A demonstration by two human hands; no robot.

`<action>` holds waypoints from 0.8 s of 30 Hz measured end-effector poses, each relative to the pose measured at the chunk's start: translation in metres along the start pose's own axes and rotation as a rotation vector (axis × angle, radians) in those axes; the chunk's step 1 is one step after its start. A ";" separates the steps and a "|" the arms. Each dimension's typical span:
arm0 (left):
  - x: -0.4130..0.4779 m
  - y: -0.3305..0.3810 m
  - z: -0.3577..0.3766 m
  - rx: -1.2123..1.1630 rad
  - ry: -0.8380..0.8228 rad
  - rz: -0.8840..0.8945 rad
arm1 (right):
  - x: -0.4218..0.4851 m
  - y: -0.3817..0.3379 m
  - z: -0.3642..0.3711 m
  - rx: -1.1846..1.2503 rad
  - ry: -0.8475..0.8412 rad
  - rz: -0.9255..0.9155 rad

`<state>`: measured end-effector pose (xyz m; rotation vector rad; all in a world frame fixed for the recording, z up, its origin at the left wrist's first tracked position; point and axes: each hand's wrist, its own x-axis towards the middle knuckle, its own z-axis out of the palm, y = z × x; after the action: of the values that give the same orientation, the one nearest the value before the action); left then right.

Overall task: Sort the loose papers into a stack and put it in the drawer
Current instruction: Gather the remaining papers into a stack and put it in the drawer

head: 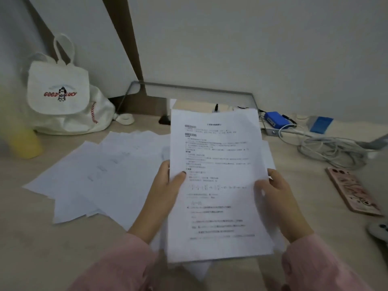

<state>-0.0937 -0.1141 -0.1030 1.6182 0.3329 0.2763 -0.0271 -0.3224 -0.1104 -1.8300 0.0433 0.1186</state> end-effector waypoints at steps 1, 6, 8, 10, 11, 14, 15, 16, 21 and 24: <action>0.000 -0.002 0.014 0.010 -0.061 -0.047 | -0.001 0.007 -0.013 -0.038 0.040 0.021; -0.003 -0.021 0.083 0.076 -0.328 -0.165 | -0.012 0.043 -0.070 -0.168 0.210 0.130; -0.006 -0.030 0.104 0.106 -0.409 -0.186 | -0.017 0.051 -0.087 -0.184 0.268 0.158; -0.011 -0.037 0.119 0.098 -0.479 -0.218 | -0.020 0.058 -0.103 -0.246 0.304 0.181; -0.014 -0.039 0.124 0.084 -0.522 -0.235 | -0.021 0.063 -0.109 -0.312 0.320 0.188; -0.022 -0.046 0.135 0.114 -0.659 -0.252 | -0.023 0.073 -0.118 -0.442 0.350 0.243; -0.022 -0.049 0.137 0.141 -0.673 -0.249 | -0.025 0.076 -0.118 -0.502 0.347 0.259; -0.021 -0.050 0.137 0.163 -0.678 -0.249 | -0.026 0.078 -0.117 -0.581 0.344 0.270; -0.013 -0.046 0.127 0.297 -0.634 -0.242 | -0.030 0.070 -0.115 -1.003 0.240 0.214; -0.007 -0.032 0.107 0.468 -0.575 -0.113 | -0.024 0.045 -0.107 -0.972 0.091 0.164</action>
<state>-0.0617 -0.2141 -0.1426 2.0425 0.0409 -0.3820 -0.0485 -0.4381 -0.1240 -2.8027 0.2323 0.1926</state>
